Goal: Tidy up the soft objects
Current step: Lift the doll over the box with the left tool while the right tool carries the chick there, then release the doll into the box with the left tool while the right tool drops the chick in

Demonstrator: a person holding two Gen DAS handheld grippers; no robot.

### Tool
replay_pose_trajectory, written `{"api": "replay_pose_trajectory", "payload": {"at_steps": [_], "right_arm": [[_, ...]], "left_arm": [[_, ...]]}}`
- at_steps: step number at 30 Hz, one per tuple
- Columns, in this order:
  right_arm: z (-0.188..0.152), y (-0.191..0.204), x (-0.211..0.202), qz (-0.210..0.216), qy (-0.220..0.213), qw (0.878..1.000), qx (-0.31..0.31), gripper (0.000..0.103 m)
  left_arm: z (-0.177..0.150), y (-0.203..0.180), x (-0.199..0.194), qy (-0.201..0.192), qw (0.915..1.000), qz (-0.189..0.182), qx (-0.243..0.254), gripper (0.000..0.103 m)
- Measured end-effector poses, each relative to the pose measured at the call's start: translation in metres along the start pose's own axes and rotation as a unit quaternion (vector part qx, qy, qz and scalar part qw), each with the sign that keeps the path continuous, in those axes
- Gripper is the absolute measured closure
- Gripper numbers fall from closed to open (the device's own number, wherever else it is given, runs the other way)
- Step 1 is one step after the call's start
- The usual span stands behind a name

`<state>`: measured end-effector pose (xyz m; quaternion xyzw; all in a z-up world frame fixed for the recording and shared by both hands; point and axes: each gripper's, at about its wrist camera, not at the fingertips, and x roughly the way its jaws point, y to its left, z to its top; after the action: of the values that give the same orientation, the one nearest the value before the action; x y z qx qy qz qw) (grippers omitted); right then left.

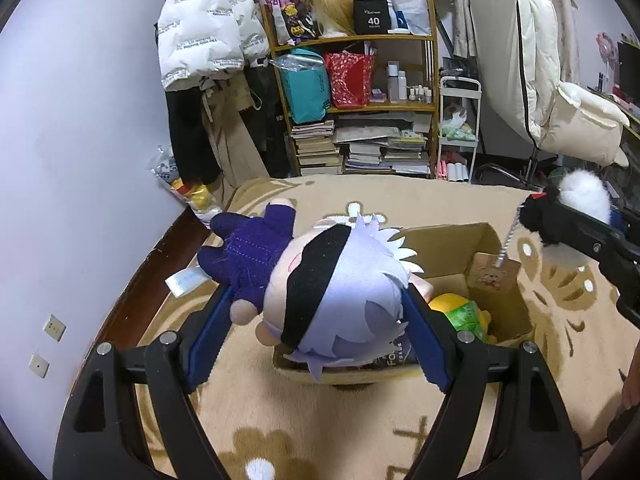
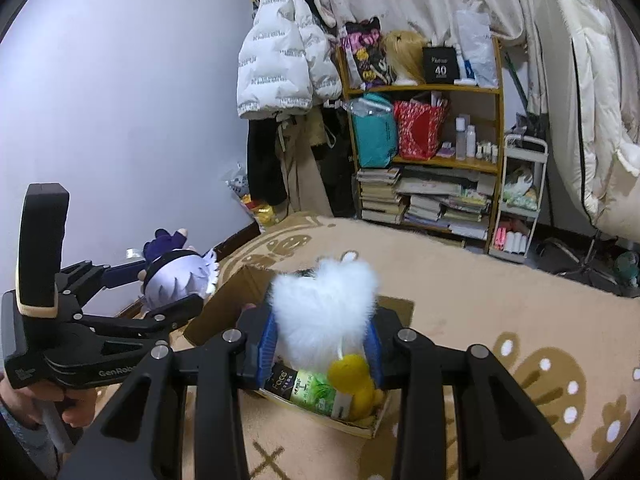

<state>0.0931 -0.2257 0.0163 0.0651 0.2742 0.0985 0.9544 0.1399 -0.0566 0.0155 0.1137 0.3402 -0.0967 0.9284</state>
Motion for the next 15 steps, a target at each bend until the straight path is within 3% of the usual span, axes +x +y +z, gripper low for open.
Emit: {"api": "replay_pose_trajectory", "payload": {"at_steps": [15], "right_arm": [[-0.021,-0.019,0.054,0.006,0.063,0.997,0.042,0.062]], "left_arm": [[-0.013,-0.018,0.055,0.016,0.9988,-0.046,0.004,0.018]]}}
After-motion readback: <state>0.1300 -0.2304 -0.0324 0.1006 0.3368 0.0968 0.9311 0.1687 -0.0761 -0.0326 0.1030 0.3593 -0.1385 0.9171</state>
